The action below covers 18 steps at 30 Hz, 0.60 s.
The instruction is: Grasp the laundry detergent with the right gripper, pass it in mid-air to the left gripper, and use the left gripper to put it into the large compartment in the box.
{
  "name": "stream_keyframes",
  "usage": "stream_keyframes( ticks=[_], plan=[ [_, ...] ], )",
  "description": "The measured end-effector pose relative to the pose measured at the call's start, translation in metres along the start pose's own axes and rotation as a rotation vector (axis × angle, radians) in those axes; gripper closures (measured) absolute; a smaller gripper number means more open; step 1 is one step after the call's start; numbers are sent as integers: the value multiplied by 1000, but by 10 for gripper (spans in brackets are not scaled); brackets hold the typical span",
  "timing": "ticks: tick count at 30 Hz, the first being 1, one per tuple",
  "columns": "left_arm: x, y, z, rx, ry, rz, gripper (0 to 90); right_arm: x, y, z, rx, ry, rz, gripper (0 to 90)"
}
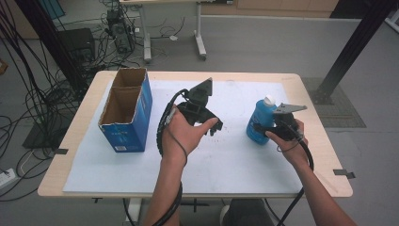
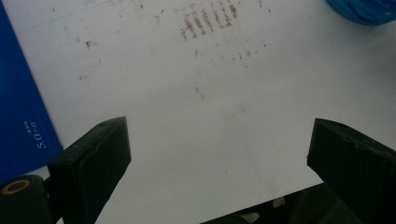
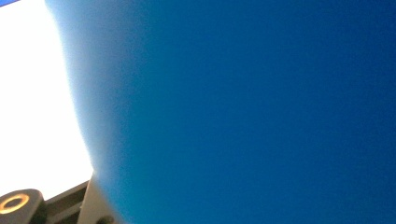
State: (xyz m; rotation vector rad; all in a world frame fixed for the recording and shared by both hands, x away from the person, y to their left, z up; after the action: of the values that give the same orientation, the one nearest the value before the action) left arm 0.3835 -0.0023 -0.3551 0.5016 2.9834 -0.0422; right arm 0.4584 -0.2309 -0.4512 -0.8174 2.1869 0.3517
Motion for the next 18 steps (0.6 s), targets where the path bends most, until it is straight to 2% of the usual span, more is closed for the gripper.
stream_keyframes(
  ticks=[18],
  plan=[
    [-1,-1,0,-2,2,4,66,0,0,0,-1,1,3,435]
  ],
)
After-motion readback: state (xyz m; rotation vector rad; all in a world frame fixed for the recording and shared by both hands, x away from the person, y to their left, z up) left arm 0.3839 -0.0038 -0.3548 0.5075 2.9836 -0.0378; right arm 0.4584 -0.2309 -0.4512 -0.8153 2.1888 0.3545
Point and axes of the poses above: each handheld gripper's, and its own axes: z roughly forward along the jaws, x roughly out of its underside, y roughly to its left, the point moved 10 cm from there along z, roughly forward along the jaws, and after that the axes turned 7 degrees about y, right-handed, at the moved point
